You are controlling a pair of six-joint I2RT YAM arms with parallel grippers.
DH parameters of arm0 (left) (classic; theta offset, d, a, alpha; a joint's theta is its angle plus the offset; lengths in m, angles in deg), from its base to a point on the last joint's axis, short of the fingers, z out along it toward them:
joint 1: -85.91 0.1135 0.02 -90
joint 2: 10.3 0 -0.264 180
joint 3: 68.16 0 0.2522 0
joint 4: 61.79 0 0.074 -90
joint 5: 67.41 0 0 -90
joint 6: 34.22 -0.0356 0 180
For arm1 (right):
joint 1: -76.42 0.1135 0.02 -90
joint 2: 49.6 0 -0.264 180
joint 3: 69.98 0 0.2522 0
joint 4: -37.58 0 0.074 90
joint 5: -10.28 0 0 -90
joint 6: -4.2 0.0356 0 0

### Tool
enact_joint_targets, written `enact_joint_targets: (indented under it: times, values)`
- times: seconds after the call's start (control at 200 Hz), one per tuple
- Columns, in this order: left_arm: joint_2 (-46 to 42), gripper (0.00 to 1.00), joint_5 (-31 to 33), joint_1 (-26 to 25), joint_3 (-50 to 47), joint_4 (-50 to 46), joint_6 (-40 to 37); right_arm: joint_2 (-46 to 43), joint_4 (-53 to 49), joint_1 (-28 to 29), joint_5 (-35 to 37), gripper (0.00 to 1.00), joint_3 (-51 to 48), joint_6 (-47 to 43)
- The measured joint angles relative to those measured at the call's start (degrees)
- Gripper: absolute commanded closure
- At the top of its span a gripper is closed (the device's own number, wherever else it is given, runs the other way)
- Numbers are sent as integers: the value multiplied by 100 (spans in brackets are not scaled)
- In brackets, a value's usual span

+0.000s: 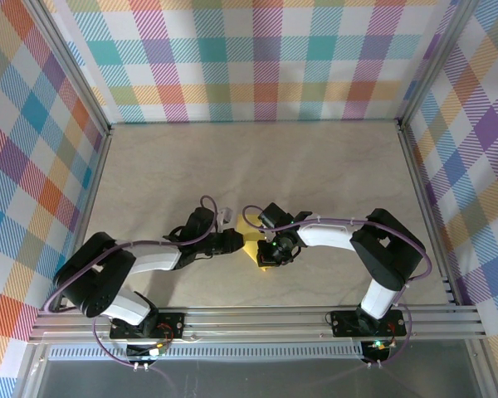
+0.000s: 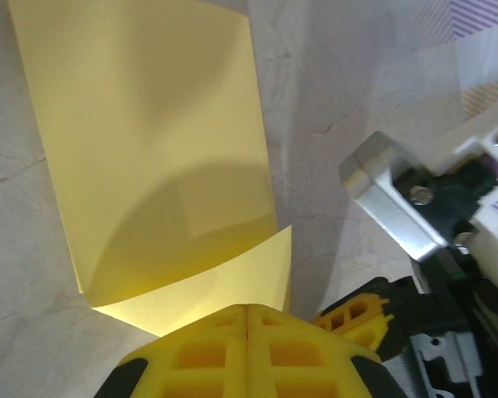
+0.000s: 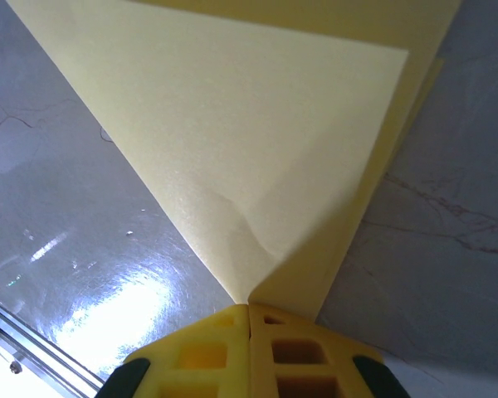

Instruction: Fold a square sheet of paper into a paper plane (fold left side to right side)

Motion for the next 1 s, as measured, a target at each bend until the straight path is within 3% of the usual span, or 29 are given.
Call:
enact_joint_targets:
  times: [0.665,1.0]
  values:
    - [579,100,105,-50,203,20,-4,0,0,0,0,100,0,0]
    - [651,100,376,-50,391,-452,-7,-4,0,0,-9,100,7,0]
